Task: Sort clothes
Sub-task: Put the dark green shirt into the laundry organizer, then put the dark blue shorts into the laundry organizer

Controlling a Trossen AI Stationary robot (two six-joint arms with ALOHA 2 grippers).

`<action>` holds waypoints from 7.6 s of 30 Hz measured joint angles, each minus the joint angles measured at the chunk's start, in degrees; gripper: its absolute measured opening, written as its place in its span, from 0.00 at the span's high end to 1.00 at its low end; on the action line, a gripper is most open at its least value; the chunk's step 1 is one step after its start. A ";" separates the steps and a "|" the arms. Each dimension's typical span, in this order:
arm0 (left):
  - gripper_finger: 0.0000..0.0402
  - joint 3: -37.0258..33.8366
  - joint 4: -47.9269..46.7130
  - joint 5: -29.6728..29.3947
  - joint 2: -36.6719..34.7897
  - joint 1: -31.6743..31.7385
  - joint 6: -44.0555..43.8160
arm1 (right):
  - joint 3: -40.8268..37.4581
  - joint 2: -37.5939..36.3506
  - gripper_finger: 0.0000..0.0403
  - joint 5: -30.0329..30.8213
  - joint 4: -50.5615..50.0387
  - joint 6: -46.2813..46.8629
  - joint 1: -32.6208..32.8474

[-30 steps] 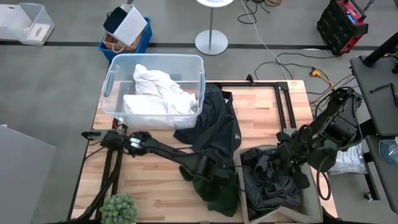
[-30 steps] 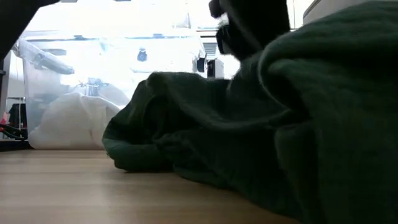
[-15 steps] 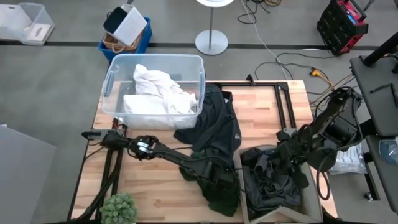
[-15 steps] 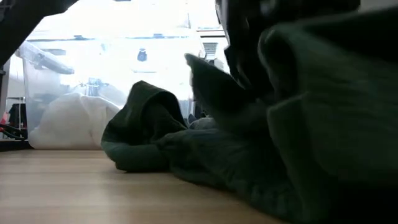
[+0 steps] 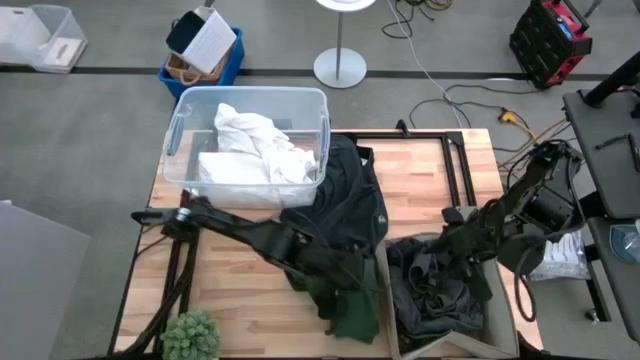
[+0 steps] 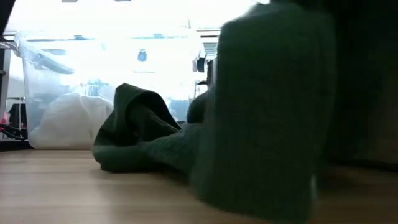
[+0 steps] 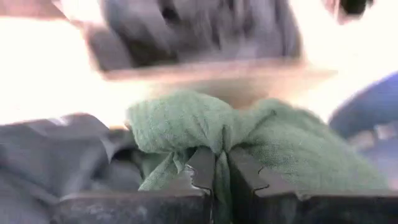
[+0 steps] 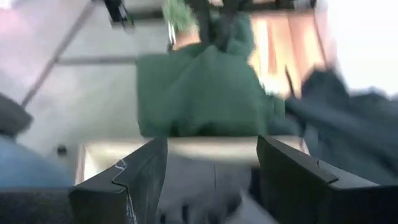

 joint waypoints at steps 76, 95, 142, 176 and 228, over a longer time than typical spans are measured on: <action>0.50 1.44 11.81 -41.31 -17.19 -0.48 17.18 | 10.91 7.77 0.95 -37.37 -31.55 3.16 -14.11; 0.50 1.44 8.72 -41.32 -17.17 -0.31 15.78 | -36.98 9.28 0.95 -44.92 18.99 -0.06 -10.62; 0.50 0.68 -14.53 -25.86 1.74 9.97 -11.19 | 4.68 -1.23 0.43 -35.73 -20.72 14.48 -10.71; 0.79 0.35 -6.84 -7.94 23.96 26.75 -8.01 | 7.29 -0.60 0.42 -27.54 -20.64 13.27 -10.73; 0.99 1.46 37.01 -15.99 -13.14 3.19 14.50 | 10.80 13.45 0.86 -11.47 39.49 -30.12 -27.26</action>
